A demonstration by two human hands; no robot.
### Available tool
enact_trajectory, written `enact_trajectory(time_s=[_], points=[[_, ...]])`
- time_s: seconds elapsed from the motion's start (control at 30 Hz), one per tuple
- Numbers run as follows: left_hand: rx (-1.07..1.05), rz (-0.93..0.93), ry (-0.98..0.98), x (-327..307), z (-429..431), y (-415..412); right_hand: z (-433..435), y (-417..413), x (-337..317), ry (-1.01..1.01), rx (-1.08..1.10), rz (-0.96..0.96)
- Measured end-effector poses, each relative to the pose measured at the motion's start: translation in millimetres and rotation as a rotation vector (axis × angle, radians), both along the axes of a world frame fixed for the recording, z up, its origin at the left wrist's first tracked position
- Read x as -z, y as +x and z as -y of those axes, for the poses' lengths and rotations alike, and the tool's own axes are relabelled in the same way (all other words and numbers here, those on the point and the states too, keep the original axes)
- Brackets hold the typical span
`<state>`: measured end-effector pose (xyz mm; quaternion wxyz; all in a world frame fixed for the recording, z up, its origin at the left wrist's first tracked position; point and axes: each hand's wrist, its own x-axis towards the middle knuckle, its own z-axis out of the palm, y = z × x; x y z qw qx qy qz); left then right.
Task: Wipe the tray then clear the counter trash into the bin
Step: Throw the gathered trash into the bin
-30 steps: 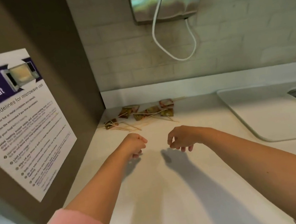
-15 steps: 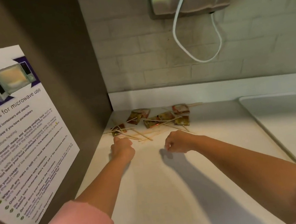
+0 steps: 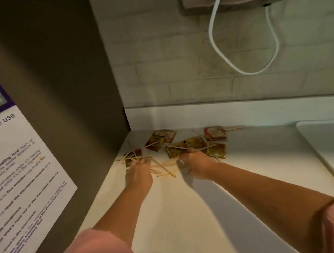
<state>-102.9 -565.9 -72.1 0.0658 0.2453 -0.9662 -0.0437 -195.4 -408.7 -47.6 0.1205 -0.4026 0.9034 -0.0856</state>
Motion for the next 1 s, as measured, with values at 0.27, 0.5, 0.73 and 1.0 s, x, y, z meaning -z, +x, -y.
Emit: enact_trajectory(time_s=[0.27, 0.5, 0.73, 1.0], points=[[0.007, -0.01, -0.046, -0.5, 14.2, 5.7, 2.0, -11.1, -0.3, 0.019, 0.013, 0.058], [0.102, 0.207, -0.04, -12.8, 10.8, 8.5, -5.0, -9.0, 3.0, 0.05, -0.05, 0.046], [0.129, 0.196, 0.138, -21.0, 7.6, 20.7, -12.9, -4.8, 2.7, 0.035, -0.147, -0.065], [0.157, 0.293, 0.08, -25.1, -0.1, 32.3, -18.0, -8.5, 3.2, 0.046, -0.068, -0.046]])
